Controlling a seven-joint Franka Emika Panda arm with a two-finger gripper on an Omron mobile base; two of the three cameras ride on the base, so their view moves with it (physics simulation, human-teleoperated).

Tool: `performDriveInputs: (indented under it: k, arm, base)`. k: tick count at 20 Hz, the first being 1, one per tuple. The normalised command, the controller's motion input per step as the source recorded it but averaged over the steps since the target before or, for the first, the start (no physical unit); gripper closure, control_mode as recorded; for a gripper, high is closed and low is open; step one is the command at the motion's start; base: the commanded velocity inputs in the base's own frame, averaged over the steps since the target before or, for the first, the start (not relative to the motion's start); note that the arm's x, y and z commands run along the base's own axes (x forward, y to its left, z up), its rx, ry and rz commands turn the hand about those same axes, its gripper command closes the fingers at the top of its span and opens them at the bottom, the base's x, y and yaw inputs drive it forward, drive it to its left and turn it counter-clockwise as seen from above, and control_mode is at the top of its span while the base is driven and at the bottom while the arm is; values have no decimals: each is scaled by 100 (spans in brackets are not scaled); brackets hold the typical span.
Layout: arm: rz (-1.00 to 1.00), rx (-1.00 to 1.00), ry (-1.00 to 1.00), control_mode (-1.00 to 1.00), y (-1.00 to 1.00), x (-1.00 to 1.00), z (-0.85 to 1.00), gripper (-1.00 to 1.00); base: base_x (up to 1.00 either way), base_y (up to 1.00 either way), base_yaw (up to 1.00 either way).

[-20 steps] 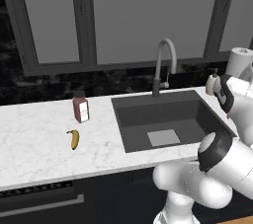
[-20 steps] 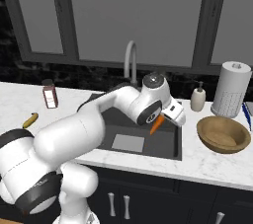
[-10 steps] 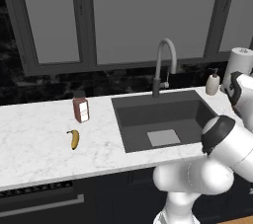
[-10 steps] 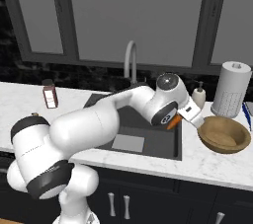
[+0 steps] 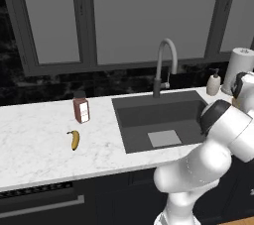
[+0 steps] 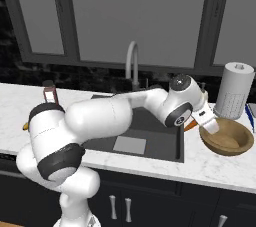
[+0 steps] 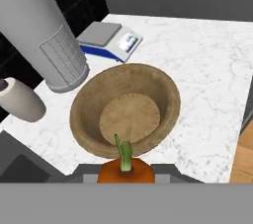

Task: Pick the carrot from the sink and place it in the bowl. Then pick the bowl and place it in the microwave. Then close the microwave door and press the start button.

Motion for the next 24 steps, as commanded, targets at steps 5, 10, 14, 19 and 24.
performDriveInputs:
  k: [5, 10, 14, 19, 24]
  arm:
    - [-18, 9, 0, -100, -57, -2, 0, 100]
    - [-14, 9, 0, -100, -40, -1, -9, 100]
    - [-11, 6, 4, -100, -25, 0, -25, 100]
    - [-9, 8, 6, -100, -19, 4, -24, 100]
    - [-5, 14, 10, -100, -17, 14, -7, 100]
  base:
    - [0, 0, 0]
    - [0, 0, 0]
    - [0, 0, 0]
    - [0, 0, 0]
    - [0, 0, 0]
